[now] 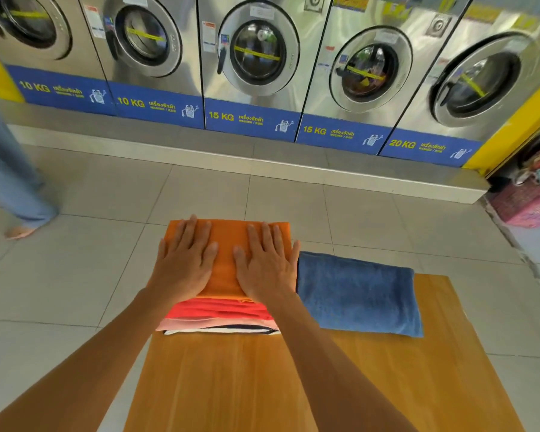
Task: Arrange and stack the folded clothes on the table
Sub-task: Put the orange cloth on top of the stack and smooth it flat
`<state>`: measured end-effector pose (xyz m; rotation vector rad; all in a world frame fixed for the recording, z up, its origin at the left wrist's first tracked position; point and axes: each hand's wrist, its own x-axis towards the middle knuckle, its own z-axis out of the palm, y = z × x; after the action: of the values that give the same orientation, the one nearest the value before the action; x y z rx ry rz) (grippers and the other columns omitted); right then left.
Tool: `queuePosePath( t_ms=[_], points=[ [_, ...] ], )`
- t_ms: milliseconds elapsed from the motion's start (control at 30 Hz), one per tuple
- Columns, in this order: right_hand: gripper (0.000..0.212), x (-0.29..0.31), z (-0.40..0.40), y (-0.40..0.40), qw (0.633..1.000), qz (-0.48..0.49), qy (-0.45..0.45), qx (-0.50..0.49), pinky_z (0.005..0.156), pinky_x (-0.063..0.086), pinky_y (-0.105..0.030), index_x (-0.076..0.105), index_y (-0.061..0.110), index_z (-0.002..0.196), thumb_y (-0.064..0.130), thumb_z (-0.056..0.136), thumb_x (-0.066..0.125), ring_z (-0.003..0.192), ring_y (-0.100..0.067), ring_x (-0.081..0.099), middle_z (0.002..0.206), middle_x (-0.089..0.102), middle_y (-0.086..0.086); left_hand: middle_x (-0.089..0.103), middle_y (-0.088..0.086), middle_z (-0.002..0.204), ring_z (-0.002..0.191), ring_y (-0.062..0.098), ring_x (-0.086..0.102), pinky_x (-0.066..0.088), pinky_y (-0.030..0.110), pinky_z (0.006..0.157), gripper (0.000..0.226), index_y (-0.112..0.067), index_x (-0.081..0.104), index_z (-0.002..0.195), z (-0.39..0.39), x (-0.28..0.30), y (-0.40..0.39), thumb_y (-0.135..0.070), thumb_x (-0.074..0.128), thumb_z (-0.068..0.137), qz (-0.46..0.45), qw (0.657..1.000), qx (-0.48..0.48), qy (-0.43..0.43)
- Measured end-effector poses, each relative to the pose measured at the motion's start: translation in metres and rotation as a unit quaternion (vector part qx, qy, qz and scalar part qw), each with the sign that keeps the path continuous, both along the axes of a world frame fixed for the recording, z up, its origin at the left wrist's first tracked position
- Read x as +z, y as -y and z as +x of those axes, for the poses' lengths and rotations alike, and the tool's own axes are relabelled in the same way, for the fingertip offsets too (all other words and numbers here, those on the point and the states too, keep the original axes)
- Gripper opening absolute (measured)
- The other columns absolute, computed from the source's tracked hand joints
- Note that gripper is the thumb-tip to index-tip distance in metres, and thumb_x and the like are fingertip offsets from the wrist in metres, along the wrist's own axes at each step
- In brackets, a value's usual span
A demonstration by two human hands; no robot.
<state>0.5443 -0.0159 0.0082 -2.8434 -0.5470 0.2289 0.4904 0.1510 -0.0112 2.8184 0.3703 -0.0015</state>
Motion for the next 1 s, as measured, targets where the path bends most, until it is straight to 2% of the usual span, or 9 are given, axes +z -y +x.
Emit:
queuePosePath(
  t_ms=[133, 267, 367, 433, 567, 633, 800, 900, 1000],
  points=[
    [0.067, 0.004, 0.013, 0.023, 0.994, -0.028, -0.061, -0.082, 0.119, -0.011, -0.06, -0.007, 0.025, 0.159, 0.056, 0.101, 0.007, 0.154, -0.025, -0.013, 0.168, -0.008, 0.001, -0.014, 0.001, 0.163, 0.151, 0.025, -0.008, 0.005, 0.054, 0.119, 0.072, -0.028, -0.01, 0.154, 0.004, 0.006, 0.001, -0.063, 0.002, 0.092, -0.035, 0.998, 0.026, -0.038],
    [0.061, 0.019, 0.009, 0.004, 0.998, -0.026, 0.014, -0.053, 0.12, -0.01, -0.058, 0.005, 0.025, 0.16, 0.048, 0.104, 0.013, 0.154, -0.027, -0.014, 0.168, -0.006, -0.004, -0.014, 0.005, 0.163, 0.15, 0.026, -0.009, 0.003, 0.05, 0.121, 0.063, -0.022, -0.006, 0.155, 0.011, 0.016, 0.008, -0.048, 0.014, 0.102, -0.044, 0.997, 0.035, -0.05],
    [0.056, 0.018, -0.005, -0.033, 0.995, 0.031, 0.064, 0.064, 0.123, -0.006, -0.054, 0.014, 0.031, 0.159, 0.047, 0.105, 0.016, 0.154, -0.025, -0.01, 0.169, -0.002, -0.002, 0.012, 0.01, 0.162, 0.149, 0.029, 0.012, 0.02, 0.046, 0.119, 0.054, -0.01, 0.02, 0.153, 0.01, 0.029, 0.009, -0.03, 0.028, 0.104, -0.1, 0.988, 0.106, 0.05],
    [0.058, 0.009, -0.016, -0.052, 0.994, 0.043, 0.042, 0.091, 0.121, -0.005, -0.058, 0.01, 0.036, 0.158, 0.053, 0.103, 0.014, 0.154, -0.025, -0.011, 0.169, -0.003, -0.002, 0.038, 0.015, 0.148, 0.137, 0.031, 0.035, 0.036, 0.042, 0.107, 0.044, -0.007, 0.039, 0.143, 0.008, 0.038, -0.002, -0.022, 0.038, 0.102, -0.125, 0.961, 0.21, 0.129],
    [0.072, -0.004, -0.022, -0.059, 0.997, 0.025, 0.023, 0.069, 0.115, -0.009, -0.068, -0.001, 0.045, 0.156, 0.075, 0.091, 0.008, 0.153, -0.028, -0.016, 0.168, -0.011, 0.001, 0.069, 0.009, 0.11, 0.099, 0.027, 0.064, 0.052, 0.038, 0.085, 0.047, -0.009, 0.065, 0.114, 0.016, 0.036, -0.039, -0.048, 0.045, 0.097, -0.141, 0.943, 0.29, 0.078],
    [0.078, -0.004, -0.023, -0.058, 0.997, 0.017, 0.023, 0.069, 0.112, -0.008, -0.071, -0.003, 0.048, 0.155, 0.083, 0.086, 0.006, 0.153, -0.028, -0.017, 0.168, -0.013, 0.002, 0.072, 0.004, 0.096, 0.087, 0.024, 0.067, 0.055, 0.037, 0.08, 0.049, -0.011, 0.07, 0.102, 0.016, 0.033, -0.049, -0.054, 0.048, 0.094, -0.164, 0.945, 0.277, 0.051],
    [0.091, -0.004, -0.028, -0.056, 0.998, 0.017, 0.024, 0.063, 0.109, -0.011, -0.074, -0.004, 0.052, 0.153, 0.095, 0.073, 0.005, 0.152, -0.029, -0.02, 0.167, -0.016, 0.004, 0.069, 0.001, 0.094, 0.087, 0.022, 0.066, 0.055, 0.035, 0.077, 0.029, -0.016, 0.071, 0.099, 0.023, 0.034, -0.061, -0.042, 0.057, 0.094, -0.221, 0.932, 0.275, 0.088],
    [0.098, -0.004, -0.026, -0.056, 0.998, 0.019, 0.012, 0.062, 0.109, -0.012, -0.074, -0.005, 0.053, 0.153, 0.1, 0.068, 0.008, 0.151, -0.029, -0.022, 0.167, -0.017, 0.005, 0.07, 0.013, 0.09, 0.076, 0.02, 0.062, 0.049, 0.031, 0.067, 0.025, -0.008, 0.069, 0.091, 0.03, 0.035, -0.076, -0.031, 0.06, 0.094, -0.267, 0.904, 0.323, 0.083],
    [0.103, -0.004, -0.025, -0.057, 0.998, 0.015, 0.01, 0.064, 0.109, -0.012, -0.074, -0.004, 0.053, 0.153, 0.102, 0.063, 0.009, 0.151, -0.03, -0.022, 0.167, -0.017, 0.005, 0.067, 0.013, 0.097, 0.082, 0.021, 0.061, 0.048, 0.034, 0.072, 0.022, -0.007, 0.063, 0.094, 0.034, 0.032, -0.08, -0.029, 0.061, 0.092, -0.331, 0.88, 0.338, 0.034]
  ],
)
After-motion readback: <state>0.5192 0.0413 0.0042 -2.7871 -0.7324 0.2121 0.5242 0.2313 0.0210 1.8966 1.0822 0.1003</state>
